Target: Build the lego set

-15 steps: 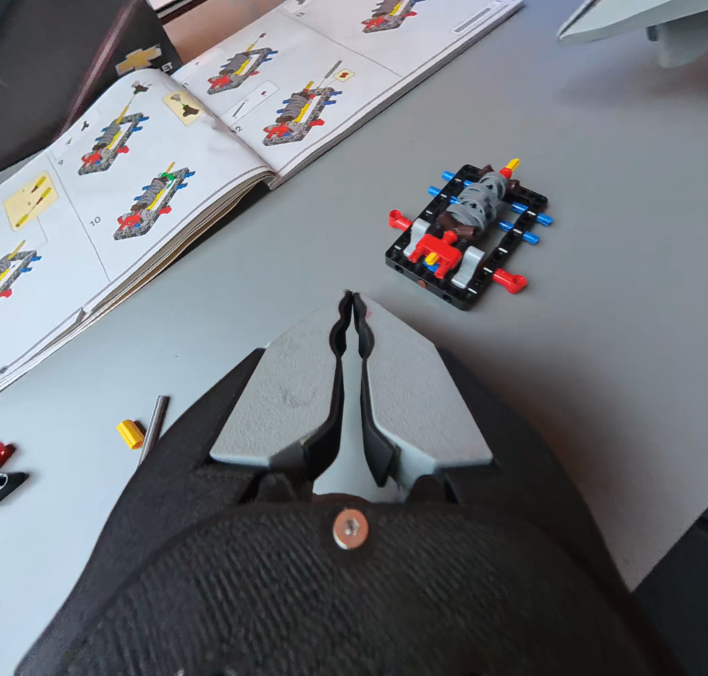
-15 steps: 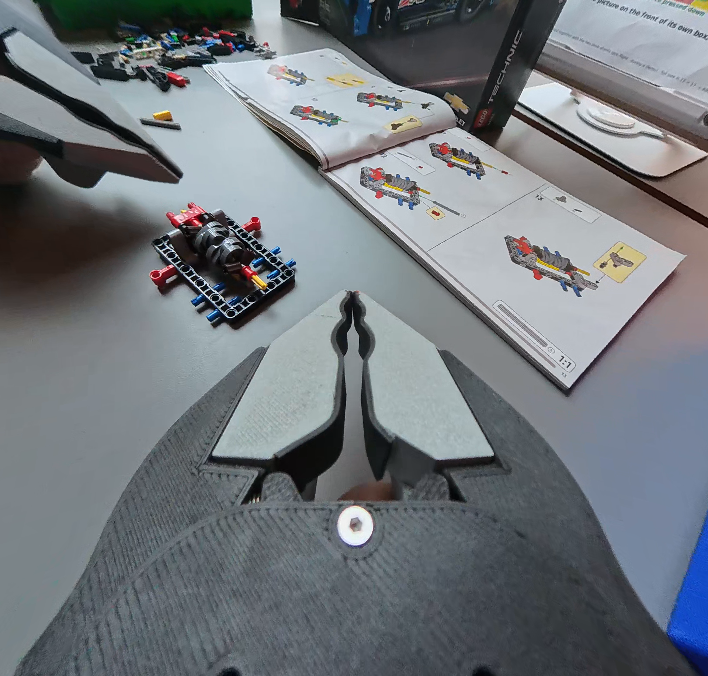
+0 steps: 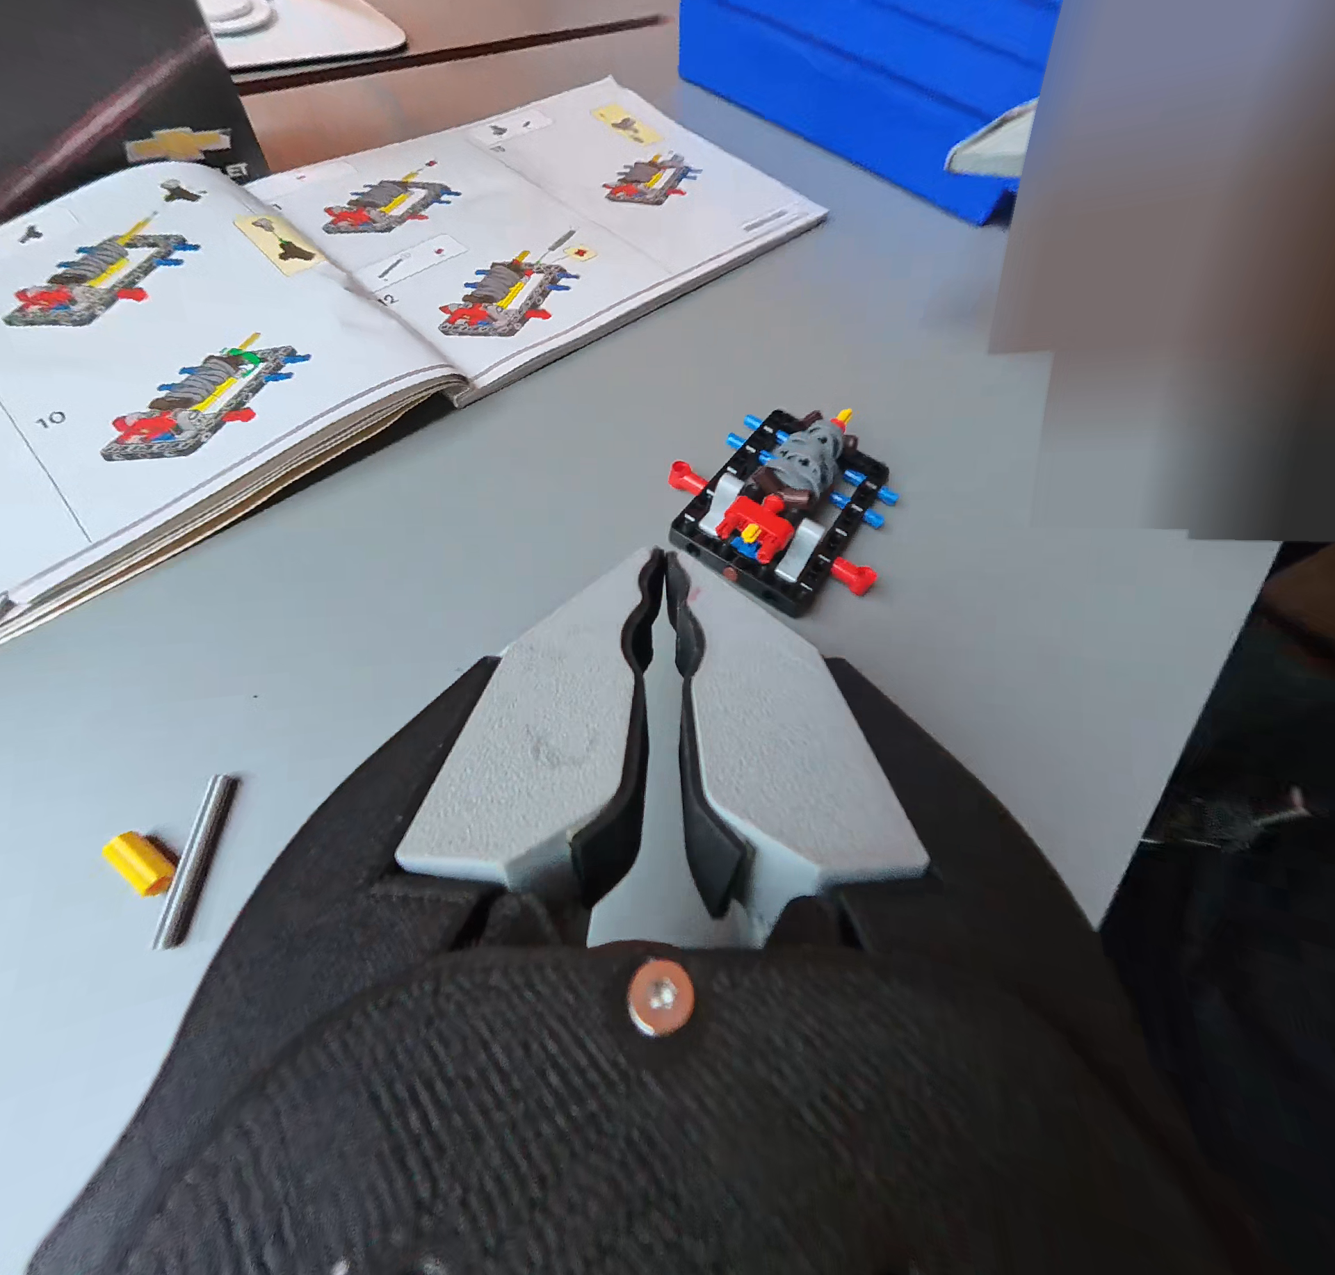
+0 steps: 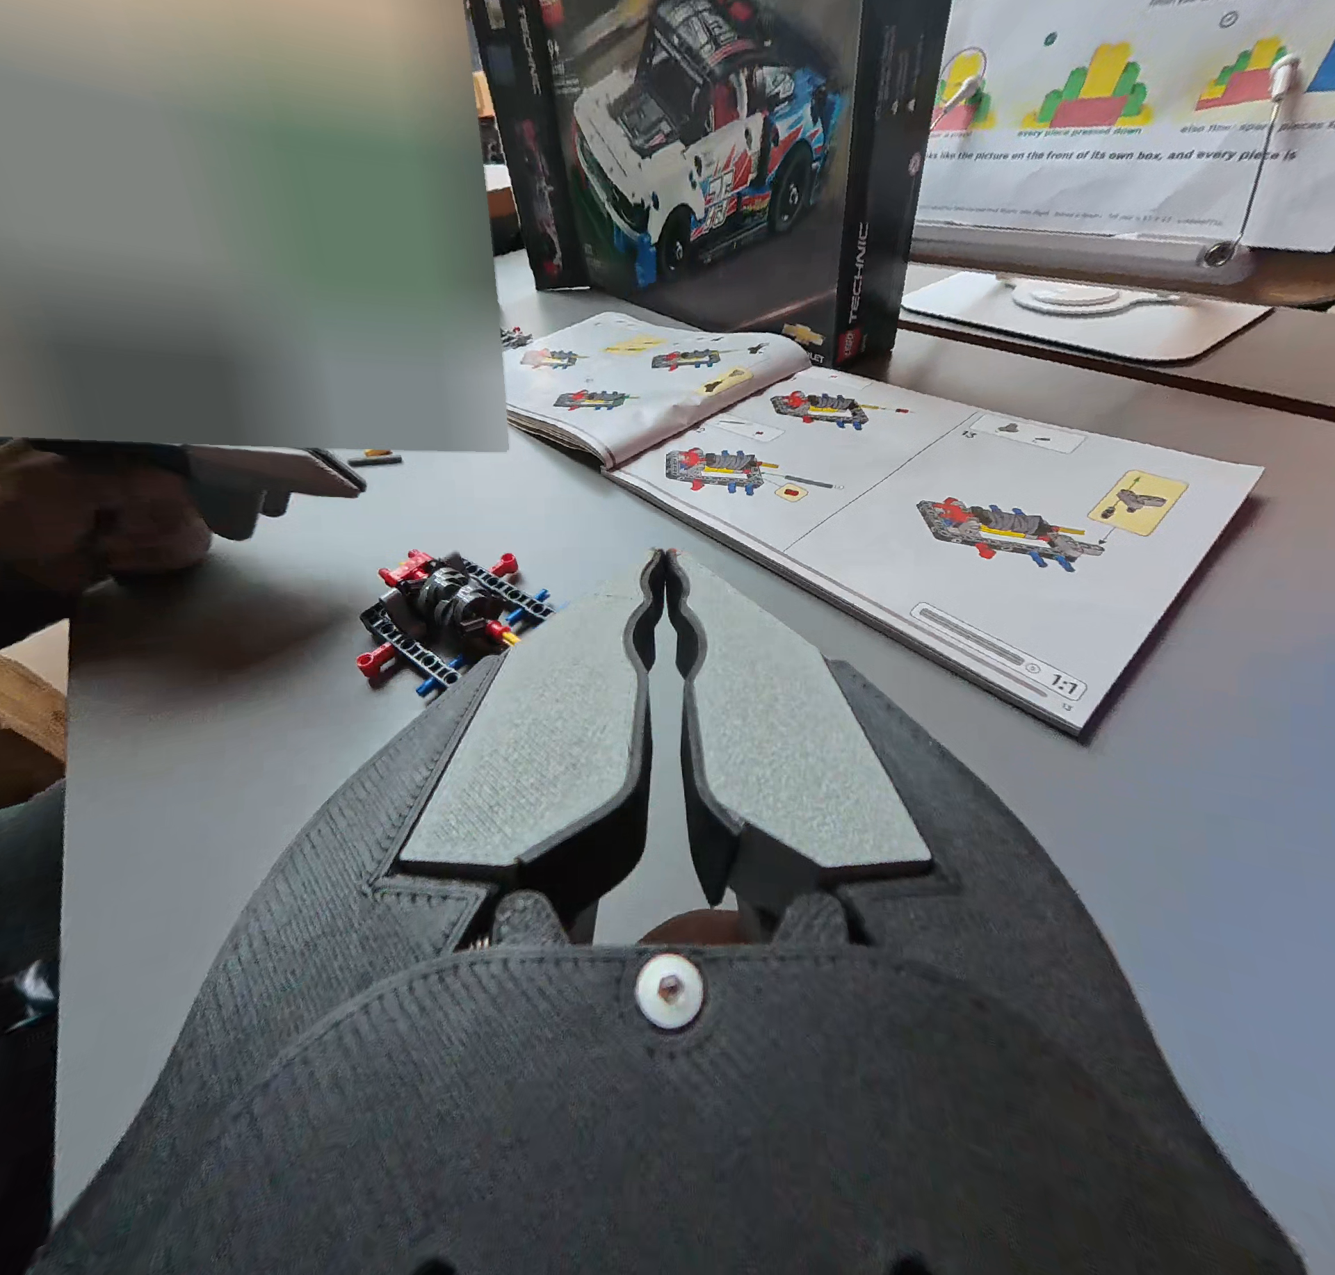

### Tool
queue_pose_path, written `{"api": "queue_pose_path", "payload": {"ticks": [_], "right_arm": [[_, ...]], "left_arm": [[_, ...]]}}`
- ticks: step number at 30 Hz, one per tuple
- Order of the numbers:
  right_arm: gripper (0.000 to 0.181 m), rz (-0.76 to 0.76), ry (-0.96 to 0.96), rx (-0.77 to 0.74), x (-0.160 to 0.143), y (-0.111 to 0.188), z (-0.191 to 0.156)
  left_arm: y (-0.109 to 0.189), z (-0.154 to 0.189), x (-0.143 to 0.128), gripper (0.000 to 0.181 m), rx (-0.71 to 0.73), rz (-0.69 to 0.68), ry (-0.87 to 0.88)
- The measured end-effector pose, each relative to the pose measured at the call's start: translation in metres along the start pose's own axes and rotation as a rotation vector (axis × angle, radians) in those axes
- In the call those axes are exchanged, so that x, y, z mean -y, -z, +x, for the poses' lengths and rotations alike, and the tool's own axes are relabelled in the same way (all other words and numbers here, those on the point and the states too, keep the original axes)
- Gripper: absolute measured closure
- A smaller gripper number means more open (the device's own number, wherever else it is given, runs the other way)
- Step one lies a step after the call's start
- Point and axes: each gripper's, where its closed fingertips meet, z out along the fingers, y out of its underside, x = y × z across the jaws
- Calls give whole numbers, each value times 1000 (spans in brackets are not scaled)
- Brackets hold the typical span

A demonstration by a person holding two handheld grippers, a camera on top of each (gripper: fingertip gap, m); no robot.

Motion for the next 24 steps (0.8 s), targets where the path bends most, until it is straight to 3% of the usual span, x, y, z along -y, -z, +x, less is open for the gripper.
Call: {"api": "queue_pose_path", "payload": {"ticks": [4, 8, 14, 24], "right_arm": [[181, 4, 6, 15, 1, -4, -7], [181, -7, 50, 29, -2, -1, -14], [181, -3, 53, 21, -4, 11, -15], [181, -27, 61, 39, -7, 10, -19]], "left_arm": [[4, 1, 5, 181, -49, 41, 38], [-1, 7, 6, 181, 20, 34, -109], [15, -6, 18, 181, 86, 149, -50], [3, 1, -1, 181, 107, -1, -148]]}}
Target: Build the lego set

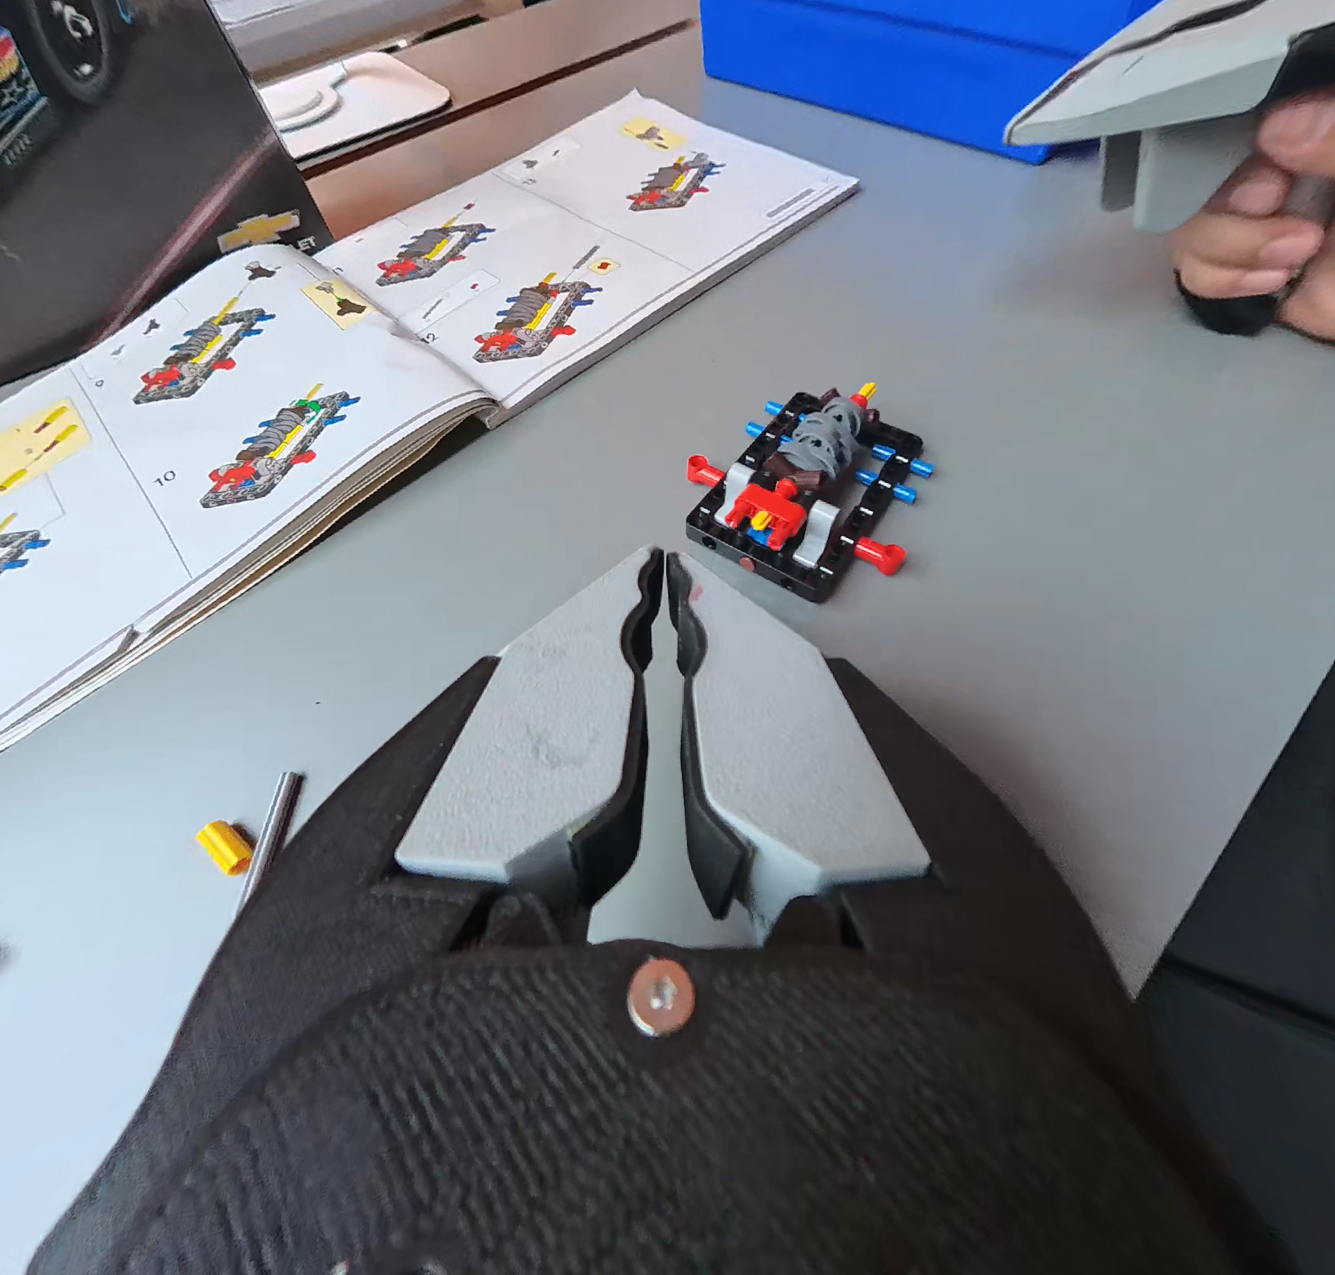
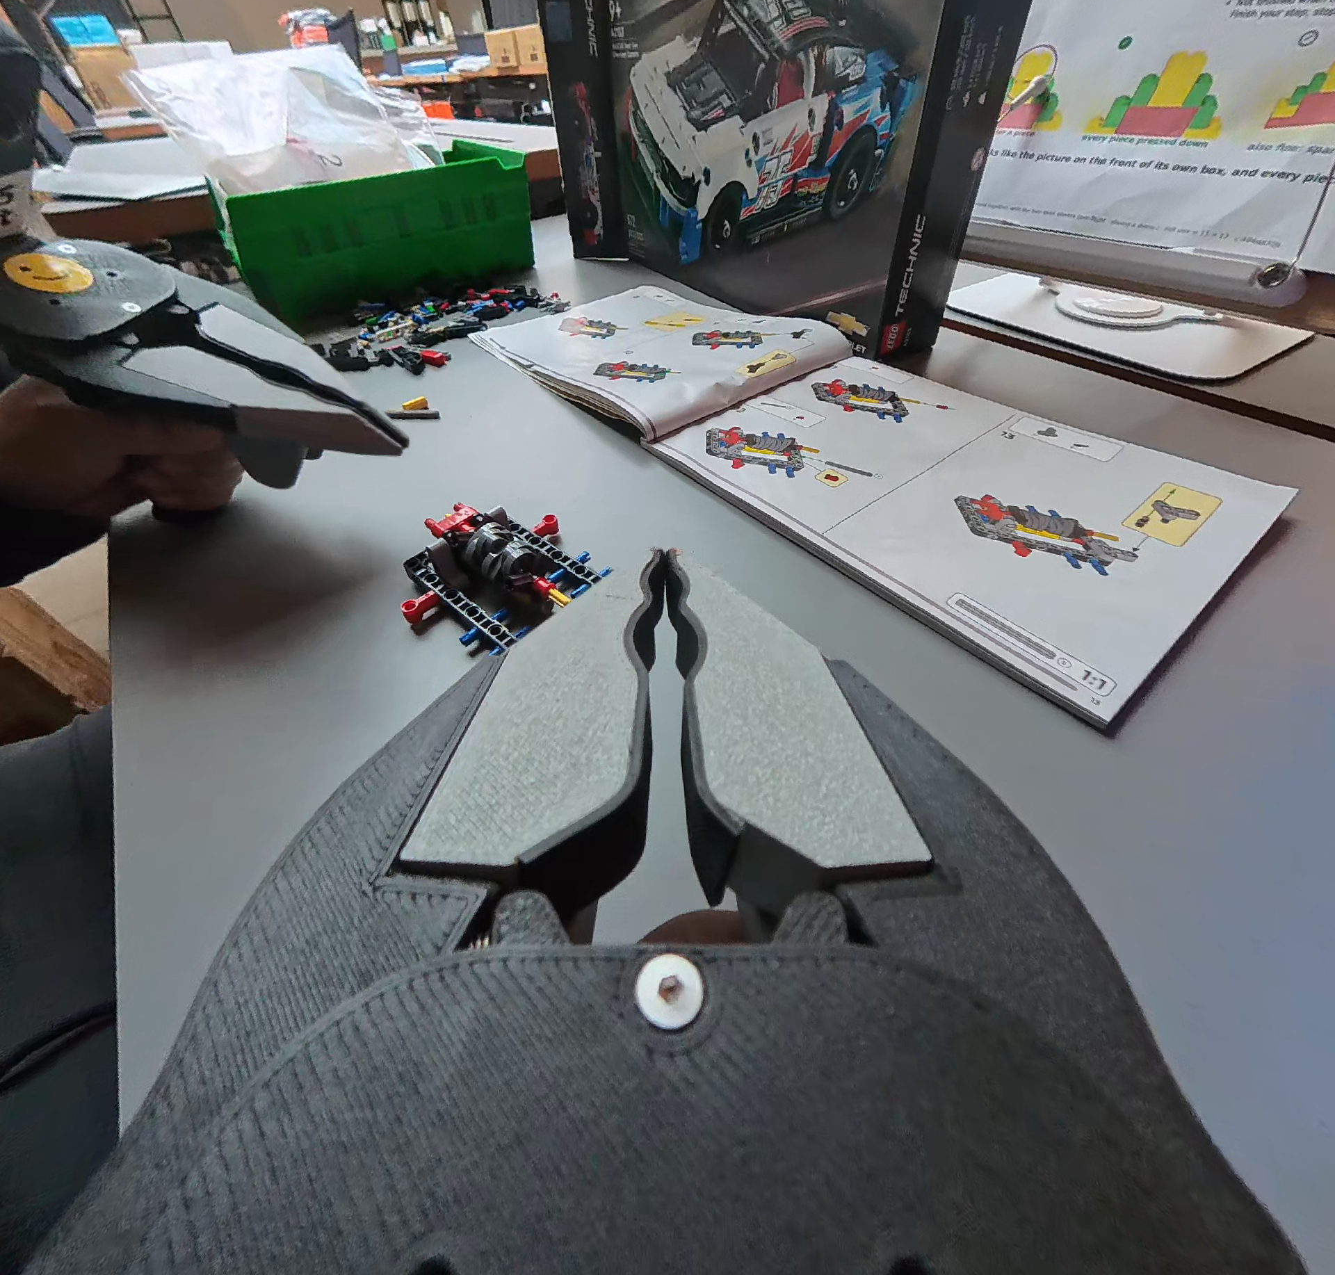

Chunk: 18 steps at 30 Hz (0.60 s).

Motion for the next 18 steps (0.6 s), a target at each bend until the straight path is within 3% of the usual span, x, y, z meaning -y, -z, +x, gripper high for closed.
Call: {"api": "queue_pose_path", "payload": {"ticks": [6, 18], "right_arm": [[181, -44, 14, 29, -5, -6, -5], [181, -18, 2, 52, -1, -6, -6]], "left_arm": [[3, -9, -7, 181, 48, -37, -29], [-3, -4, 0, 181, -47, 0, -14]]}}
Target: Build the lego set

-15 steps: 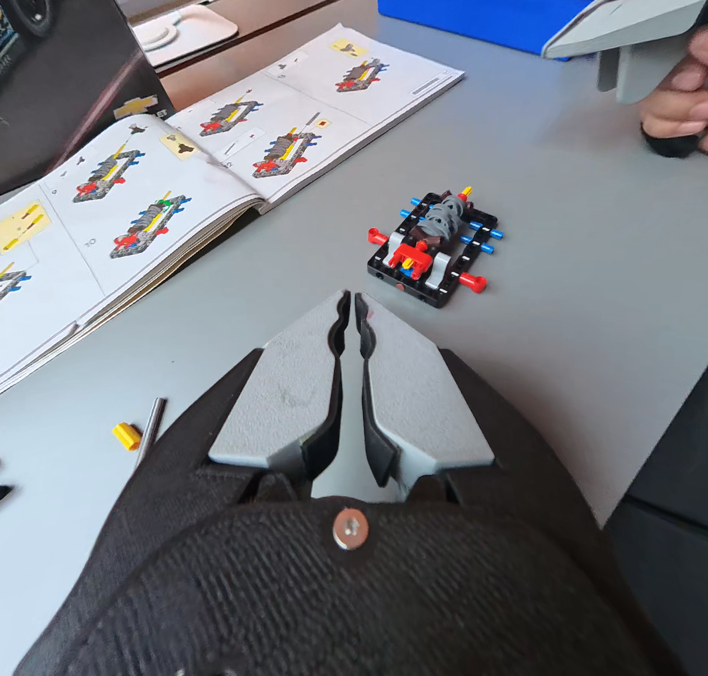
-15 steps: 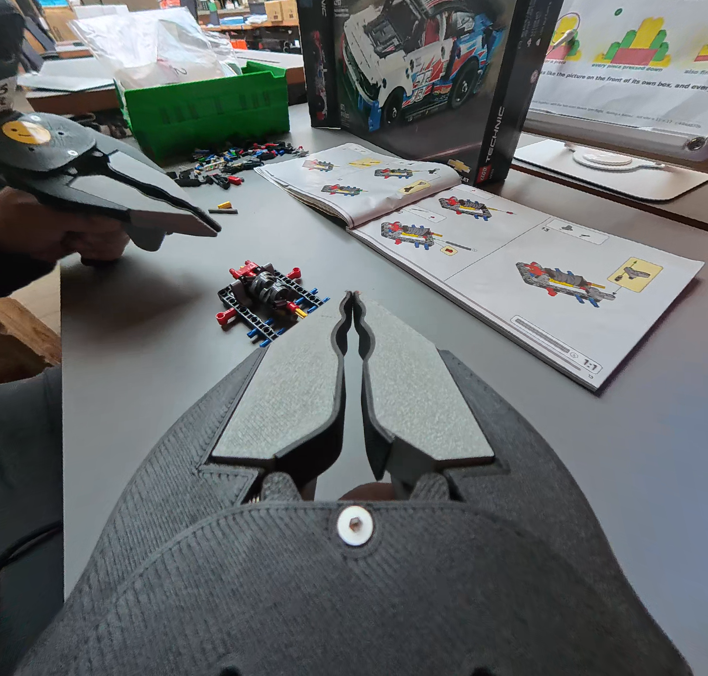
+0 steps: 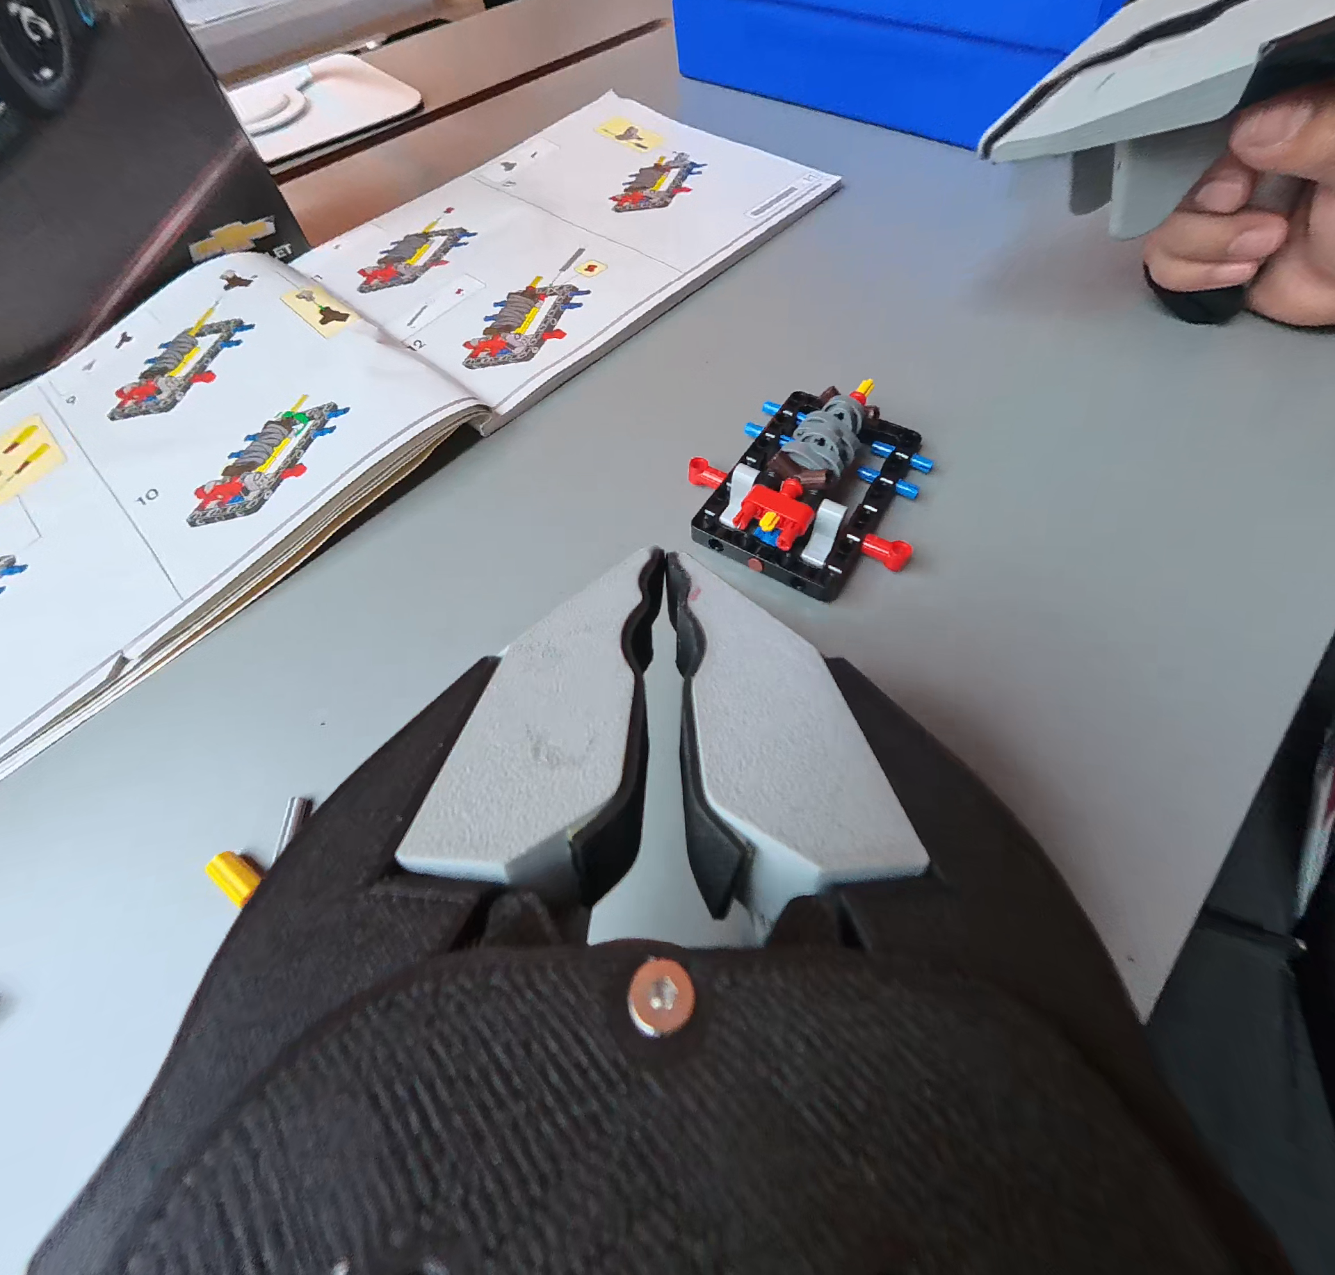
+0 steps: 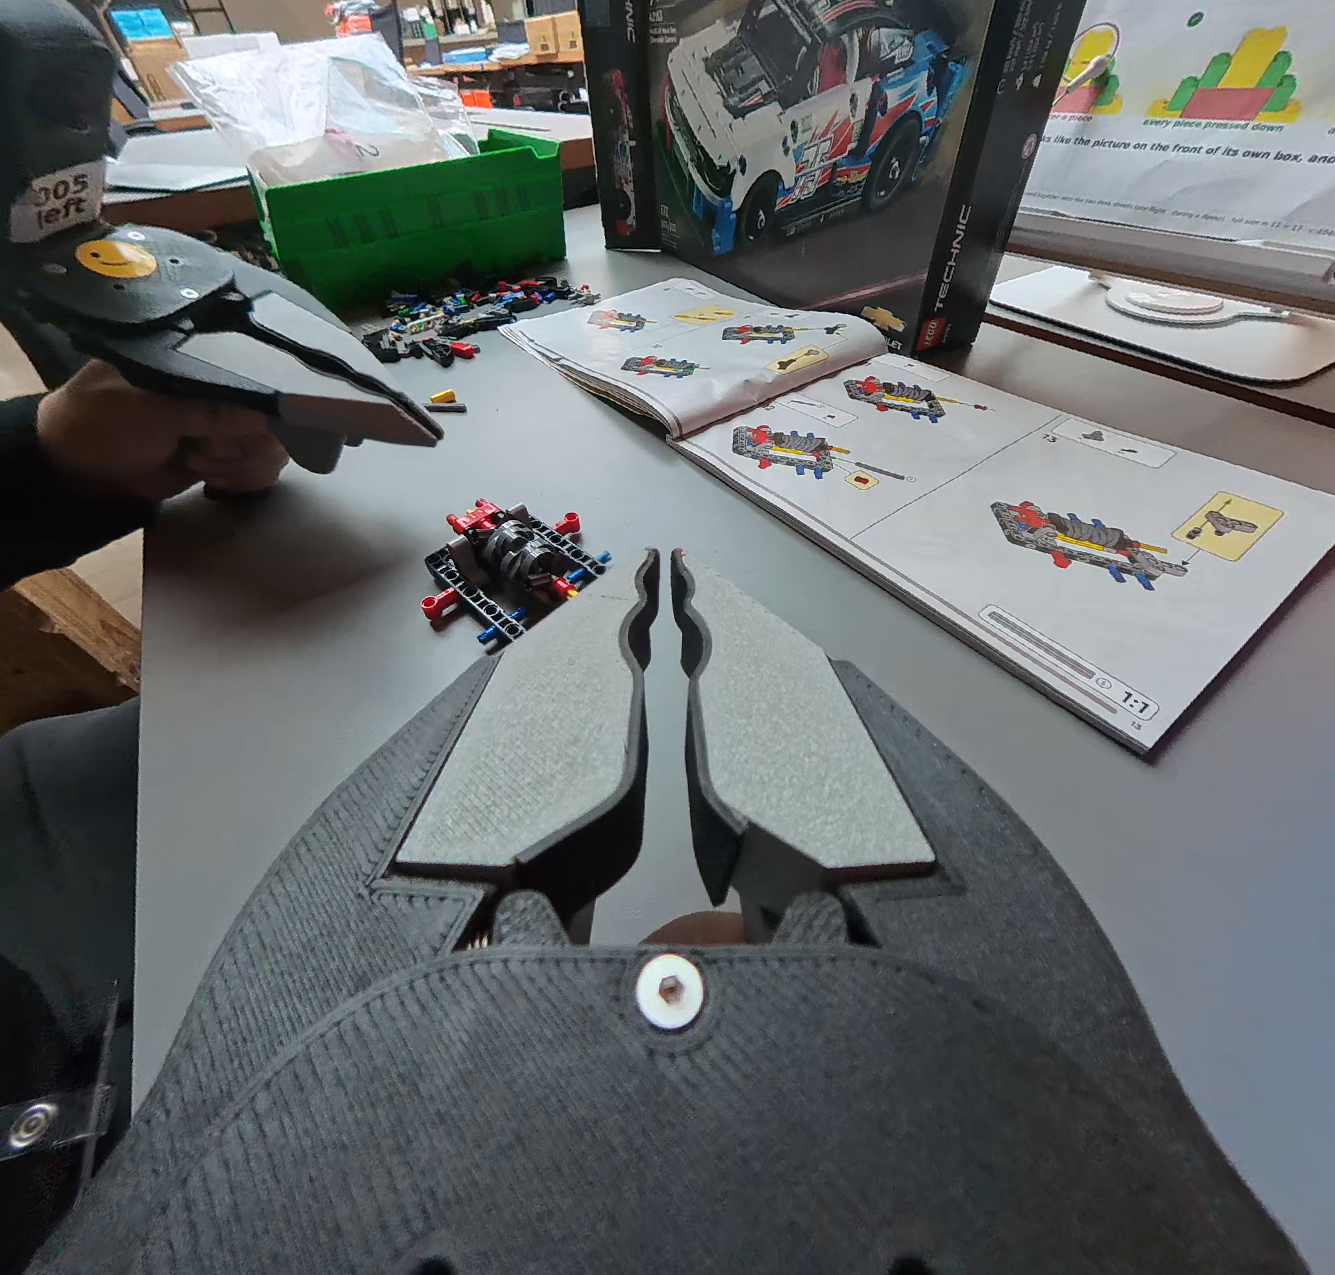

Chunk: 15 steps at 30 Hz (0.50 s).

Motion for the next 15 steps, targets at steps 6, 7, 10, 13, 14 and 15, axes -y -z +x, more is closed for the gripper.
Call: {"api": "queue_pose_path", "payload": {"ticks": [6, 7, 10, 13, 14, 15], "right_arm": [[181, 25, 2, 0, 3, 3, 0], [181, 20, -1, 4, 2, 2, 0], [181, 18, -10, 1, 2, 1, 1], [181, 23, -11, -3, 3, 1, 2], [181, 23, -10, -2, 3, 1, 1], [181, 29, -6, -2, 4, 2, 1]], "left_arm": [[-6, 5, 1, 181, 19, -12, -86], [-8, 6, 1, 181, 15, -17, -90], [-10, 8, 1, 181, 4, -19, -105], [-6, 7, 5, 181, 8, 16, -99], [-5, 7, 7, 181, 7, 28, -91], [-4, 6, 8, 181, 5, 38, -82]]}}
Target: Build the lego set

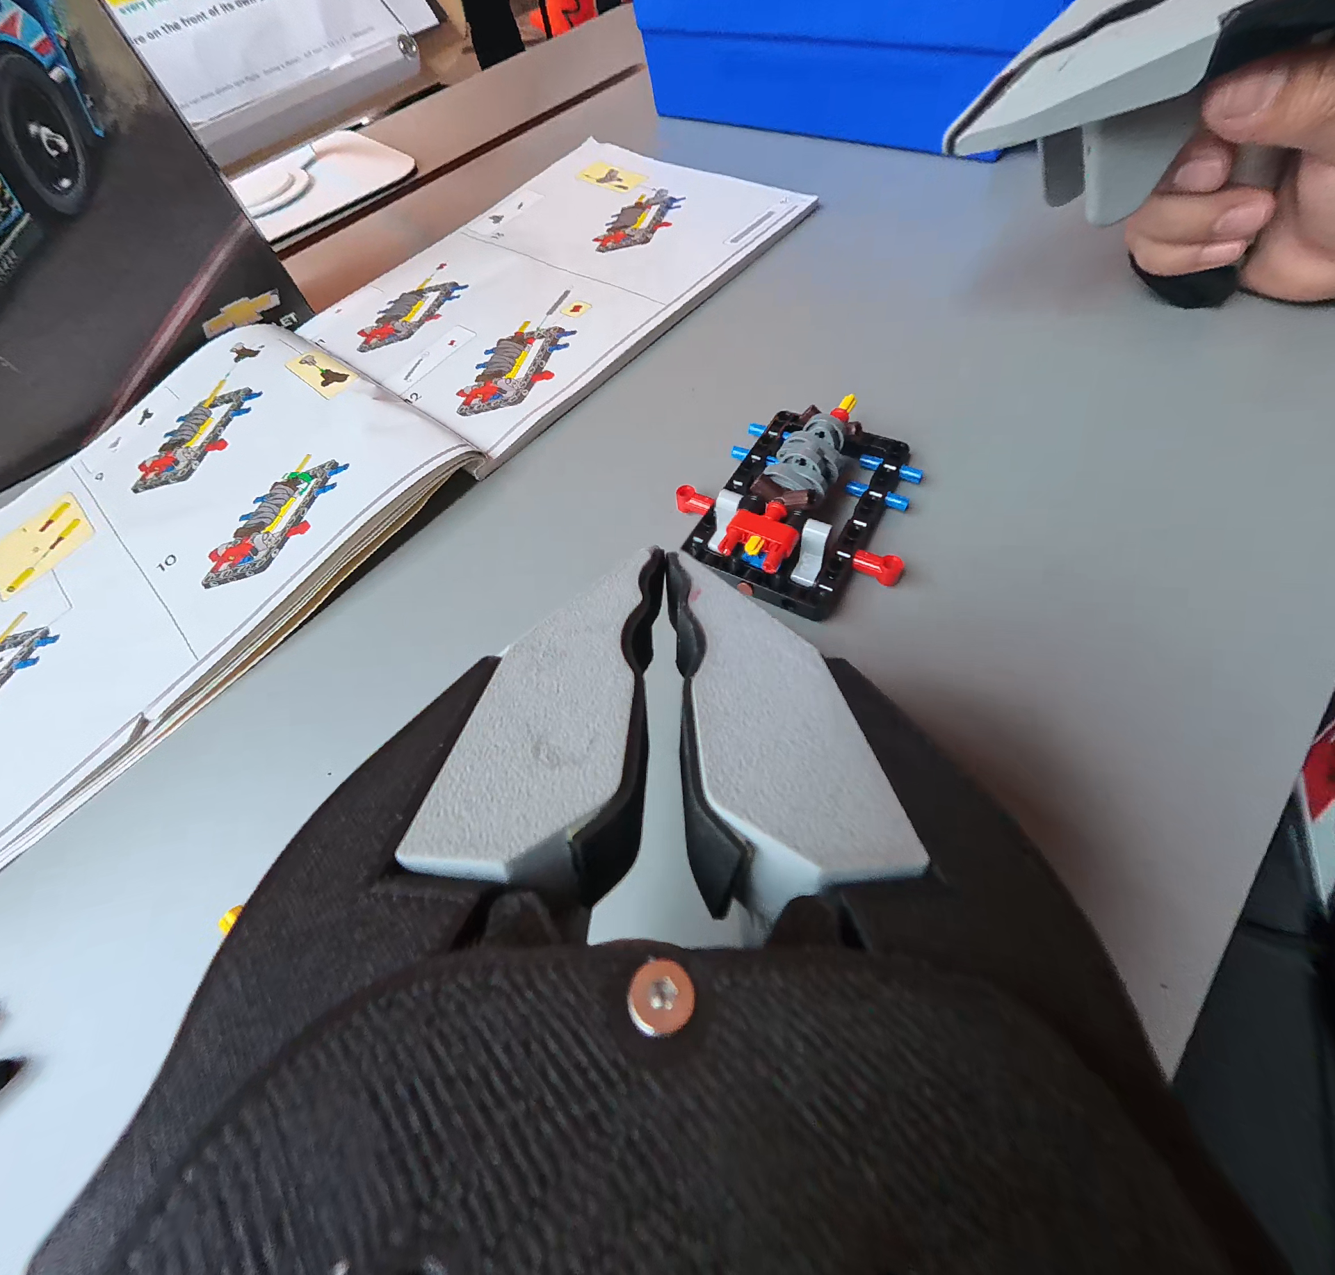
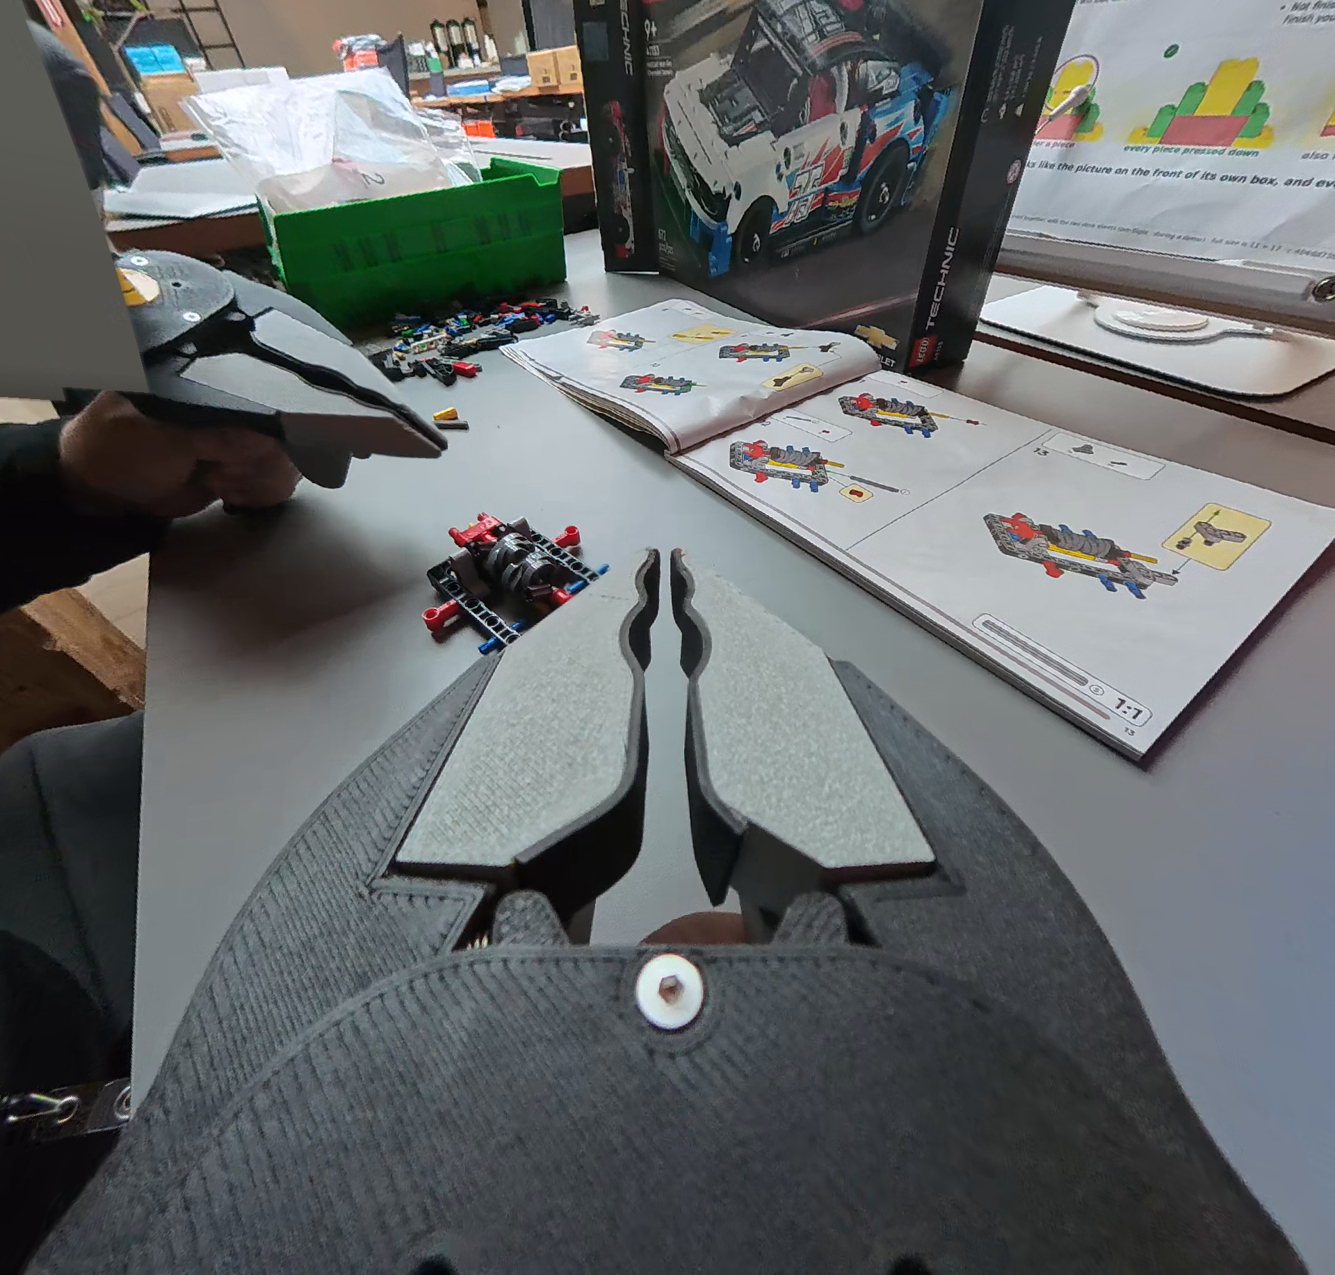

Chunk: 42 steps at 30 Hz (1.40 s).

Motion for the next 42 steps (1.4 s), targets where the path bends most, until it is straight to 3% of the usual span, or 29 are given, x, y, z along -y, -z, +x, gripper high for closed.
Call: {"api": "queue_pose_path", "payload": {"ticks": [42], "right_arm": [[181, -28, 17, -3, -3, -3, -1]], "left_arm": [[-6, 4, -1, 181, -8, -20, -35]]}}
